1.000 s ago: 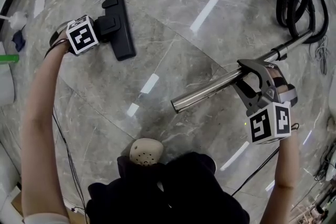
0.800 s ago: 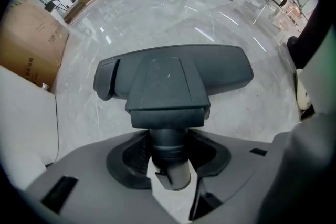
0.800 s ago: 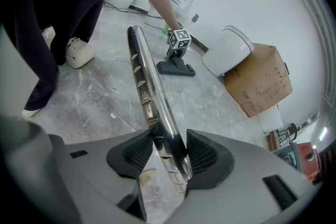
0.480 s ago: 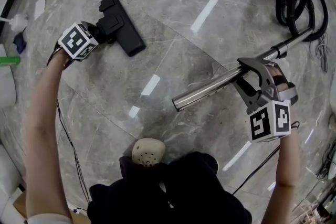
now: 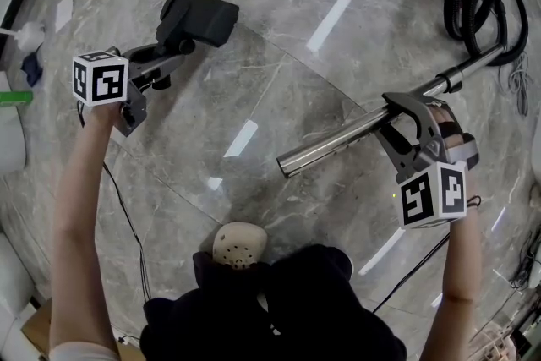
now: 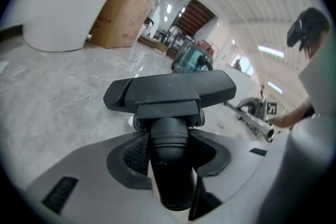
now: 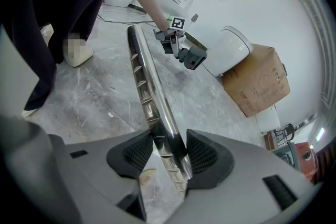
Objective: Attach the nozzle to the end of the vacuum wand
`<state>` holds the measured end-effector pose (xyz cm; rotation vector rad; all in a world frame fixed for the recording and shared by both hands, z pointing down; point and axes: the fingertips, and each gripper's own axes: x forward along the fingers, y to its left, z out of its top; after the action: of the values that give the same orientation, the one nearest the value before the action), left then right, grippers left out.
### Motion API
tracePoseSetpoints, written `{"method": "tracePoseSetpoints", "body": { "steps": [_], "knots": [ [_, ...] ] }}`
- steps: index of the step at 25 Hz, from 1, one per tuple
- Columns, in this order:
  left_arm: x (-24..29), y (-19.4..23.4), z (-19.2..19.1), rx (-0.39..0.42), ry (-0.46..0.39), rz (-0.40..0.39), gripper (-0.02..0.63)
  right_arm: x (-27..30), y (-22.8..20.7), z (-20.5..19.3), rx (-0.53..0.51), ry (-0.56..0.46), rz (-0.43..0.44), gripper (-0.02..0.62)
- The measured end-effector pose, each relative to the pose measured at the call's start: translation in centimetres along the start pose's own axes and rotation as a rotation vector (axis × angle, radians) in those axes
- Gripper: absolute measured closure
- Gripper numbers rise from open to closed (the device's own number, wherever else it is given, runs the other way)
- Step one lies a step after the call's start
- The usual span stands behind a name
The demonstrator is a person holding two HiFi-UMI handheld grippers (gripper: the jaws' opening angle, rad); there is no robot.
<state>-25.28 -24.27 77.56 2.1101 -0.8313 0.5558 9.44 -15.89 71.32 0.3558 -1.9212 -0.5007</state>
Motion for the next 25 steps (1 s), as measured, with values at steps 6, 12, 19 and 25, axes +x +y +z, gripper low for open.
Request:
{"method": "tracePoseSetpoints", "body": {
  "steps": [6,12,19,25],
  "knots": [
    [-2.5,-5.5,4.3,-0.240,-0.414,-0.250,0.417,0.5,-0.1,0.6,-0.002,-0.014,-0.009,0.391],
    [-4.0,-10.0,4.5,-0.344,-0.591,-0.401,0.417,0.7,-0.7,2.3,0.005,-0.051,-0.044,0.391],
    [-5.9,-13.6,5.3,-0.450,-0.767,-0.487,0.417,0.8,-2.1,4.9,0.042,-0.101,-0.110,0.391],
    [-7.5,-14.9,6.6,-0.460,-0.923,-0.438,0.417,1.1,-3.6,6.7,0.090,-0.121,-0.179,0.391]
  ]
}}
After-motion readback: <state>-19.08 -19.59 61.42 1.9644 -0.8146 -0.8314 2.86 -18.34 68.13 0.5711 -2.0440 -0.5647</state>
